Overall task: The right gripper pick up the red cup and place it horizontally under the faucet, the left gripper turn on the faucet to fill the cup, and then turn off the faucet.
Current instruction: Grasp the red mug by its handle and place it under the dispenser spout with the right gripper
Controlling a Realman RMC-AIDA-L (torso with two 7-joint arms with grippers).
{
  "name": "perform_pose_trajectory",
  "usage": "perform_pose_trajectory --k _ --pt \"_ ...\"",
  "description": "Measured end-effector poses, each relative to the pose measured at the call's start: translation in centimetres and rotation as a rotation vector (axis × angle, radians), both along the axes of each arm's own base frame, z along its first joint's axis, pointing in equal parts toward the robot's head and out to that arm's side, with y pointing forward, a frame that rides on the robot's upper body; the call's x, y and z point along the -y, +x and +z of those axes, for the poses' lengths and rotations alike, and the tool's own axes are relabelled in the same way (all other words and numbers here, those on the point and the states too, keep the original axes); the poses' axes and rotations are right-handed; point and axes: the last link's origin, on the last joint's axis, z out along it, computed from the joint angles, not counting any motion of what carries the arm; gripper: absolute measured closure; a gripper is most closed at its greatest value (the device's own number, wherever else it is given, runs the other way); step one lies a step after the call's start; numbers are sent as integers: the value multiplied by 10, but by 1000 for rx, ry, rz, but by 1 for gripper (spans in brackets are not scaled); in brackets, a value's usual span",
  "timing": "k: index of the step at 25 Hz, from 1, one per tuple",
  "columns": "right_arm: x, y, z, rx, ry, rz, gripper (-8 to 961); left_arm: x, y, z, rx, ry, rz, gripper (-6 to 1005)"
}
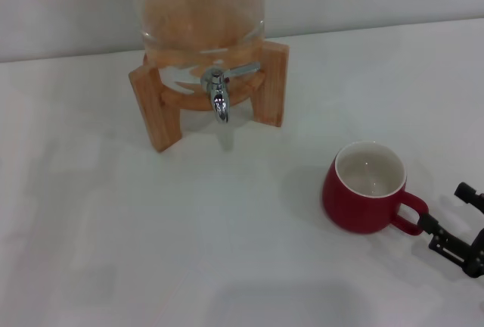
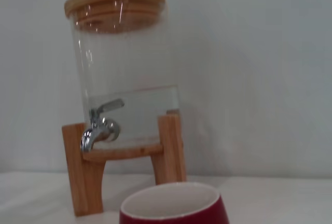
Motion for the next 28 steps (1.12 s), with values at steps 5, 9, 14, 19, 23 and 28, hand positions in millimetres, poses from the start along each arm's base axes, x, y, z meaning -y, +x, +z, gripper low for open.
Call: perform_pose_trajectory --k 5,9,14,19,23,28 --pt "0 1 -3 7 -16 -4 109 0 0 0 0 -1 0 120" --pt "-1 1 -6 15 -33 -8 109 0 0 0 0 -1 0 120" --pt "-5 1 -11 25 -58 -11 109 0 0 0 0 -1 0 120" --pt "-7 0 -13 27 -64 -9 110 1 1 0 -1 3 -8 120" --pt "-9 -1 -14 31 -62 -8 110 1 1 0 -2 3 -7 120" --pt "-14 -1 -12 37 -52 -12 110 1 1 0 -2 4 -9 120"
